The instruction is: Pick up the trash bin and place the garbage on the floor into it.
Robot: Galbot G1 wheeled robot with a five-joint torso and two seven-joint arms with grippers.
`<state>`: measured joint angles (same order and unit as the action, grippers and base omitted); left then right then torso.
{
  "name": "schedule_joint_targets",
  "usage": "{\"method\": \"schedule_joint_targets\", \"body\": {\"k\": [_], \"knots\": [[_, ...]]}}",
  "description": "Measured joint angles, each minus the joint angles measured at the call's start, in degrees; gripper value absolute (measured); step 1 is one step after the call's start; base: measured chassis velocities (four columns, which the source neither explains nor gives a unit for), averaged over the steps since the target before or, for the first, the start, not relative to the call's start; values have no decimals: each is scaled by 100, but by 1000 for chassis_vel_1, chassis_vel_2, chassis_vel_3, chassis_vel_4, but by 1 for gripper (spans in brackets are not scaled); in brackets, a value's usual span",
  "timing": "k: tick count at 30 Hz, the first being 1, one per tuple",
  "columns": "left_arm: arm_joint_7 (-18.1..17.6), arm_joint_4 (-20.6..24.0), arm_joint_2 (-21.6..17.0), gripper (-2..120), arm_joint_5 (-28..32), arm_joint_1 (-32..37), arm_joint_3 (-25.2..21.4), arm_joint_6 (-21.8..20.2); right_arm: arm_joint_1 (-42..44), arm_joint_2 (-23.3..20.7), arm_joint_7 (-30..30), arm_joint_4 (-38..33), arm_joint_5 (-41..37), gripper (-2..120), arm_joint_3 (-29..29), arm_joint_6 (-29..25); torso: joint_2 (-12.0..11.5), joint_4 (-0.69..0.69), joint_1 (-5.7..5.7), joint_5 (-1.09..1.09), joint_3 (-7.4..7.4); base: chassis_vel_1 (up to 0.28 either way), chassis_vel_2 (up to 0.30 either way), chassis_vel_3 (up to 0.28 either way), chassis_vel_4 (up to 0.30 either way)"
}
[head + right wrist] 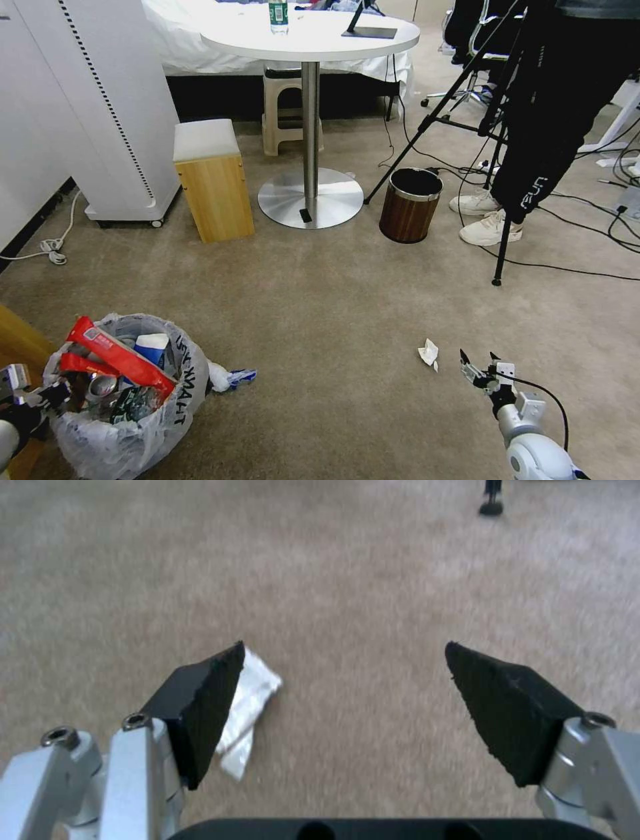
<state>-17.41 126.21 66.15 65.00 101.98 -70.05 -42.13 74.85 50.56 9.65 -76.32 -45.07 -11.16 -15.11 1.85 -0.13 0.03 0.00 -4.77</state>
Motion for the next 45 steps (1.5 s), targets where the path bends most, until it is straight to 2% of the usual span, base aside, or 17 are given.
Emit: {"method": "schedule_joint_targets", "body": {"k": [8, 21, 33, 45], "knots": [[4, 174, 75, 0, 6, 40, -24, 0, -114, 104, -105, 315, -186, 80, 121, -30, 0, -1, 0, -1, 0, 0, 0, 0, 0], [-6, 354, 88, 0, -26, 199, -8, 0, 217, 161, -145, 44, 12, 82, -326, -38, 0, 0, 0, 0, 0, 0, 0, 0, 0], [-2, 459, 103, 0, -4, 295, -79, 0, 147, 171, -124, -113, 140, 82, -101, 7, 0, 0, 0, -1, 0, 0, 0, 0, 0], [-80, 254, 156, 0, 20, 338, -307, 0, -9, 121, -137, -101, 115, 82, -8, -36, 0, 0, 0, -2, 0, 0, 0, 0, 0]]}}
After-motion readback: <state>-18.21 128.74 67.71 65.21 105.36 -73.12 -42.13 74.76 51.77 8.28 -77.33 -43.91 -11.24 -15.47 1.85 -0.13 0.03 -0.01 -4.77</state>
